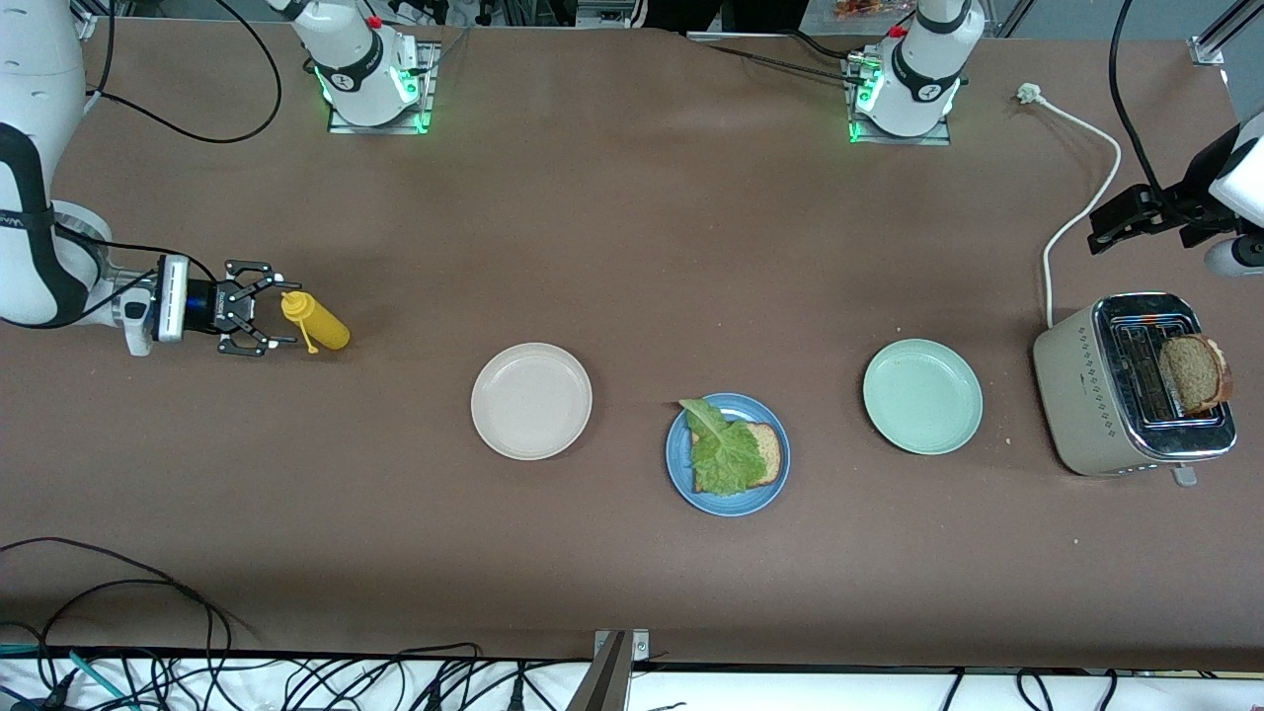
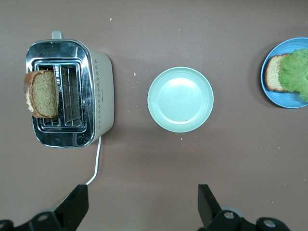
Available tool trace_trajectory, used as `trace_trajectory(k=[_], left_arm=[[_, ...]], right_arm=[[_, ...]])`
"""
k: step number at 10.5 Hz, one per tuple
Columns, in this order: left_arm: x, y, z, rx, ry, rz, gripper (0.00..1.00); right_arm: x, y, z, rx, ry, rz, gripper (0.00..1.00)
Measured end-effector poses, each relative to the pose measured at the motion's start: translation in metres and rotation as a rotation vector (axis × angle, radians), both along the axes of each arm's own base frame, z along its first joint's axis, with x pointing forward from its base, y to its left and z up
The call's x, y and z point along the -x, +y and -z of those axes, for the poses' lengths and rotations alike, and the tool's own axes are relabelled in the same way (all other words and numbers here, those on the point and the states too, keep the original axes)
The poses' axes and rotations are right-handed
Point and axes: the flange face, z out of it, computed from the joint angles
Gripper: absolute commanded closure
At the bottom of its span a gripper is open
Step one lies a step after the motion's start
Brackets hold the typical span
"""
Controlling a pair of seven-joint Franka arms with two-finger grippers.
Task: Make sandwich in blue plate with both arms
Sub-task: 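Grasp the yellow squeeze bottle with the right gripper, then lift the yellow bottle with the right gripper over the blue plate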
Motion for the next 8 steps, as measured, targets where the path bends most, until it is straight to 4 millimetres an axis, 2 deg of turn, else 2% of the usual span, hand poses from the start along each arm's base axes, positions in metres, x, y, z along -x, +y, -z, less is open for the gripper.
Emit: trace_trajectory(k=[1, 2, 3, 4, 6, 8], left_arm=[[0.0, 0.0, 0.0, 0.0, 0.0, 0.0, 0.0], [0.0, 0.001, 0.0, 0.0, 0.0, -0.001, 0.0], [0.0, 0.001, 0.0, 0.0, 0.0, -0.002, 0.0], [0.0, 0.002, 0.0, 0.0, 0.0, -0.003, 0.0], [0.0, 0.002, 0.0, 0.0, 0.0, -0.003, 0.0], [0.0, 0.004, 0.0, 0.0, 0.0, -0.007, 0.0]], right_arm=[[-0.001, 0.001, 0.005, -0.015, -0.013, 0.002, 0.1], [-0.002, 0.004, 0.012, -0.034, -0.023, 0.01, 0.26], [-0.002, 0.01, 0.021, -0.055, -0.028, 0.016, 0.8], [-0.003, 0.018, 0.029, -0.07, -0.029, 0.009, 1.0], [-0.011, 0.029, 0.033, -0.079, -0.034, -0.01, 1.0], [-0.031, 0.033, 0.019, -0.061, -0.045, -0.021, 1.0]])
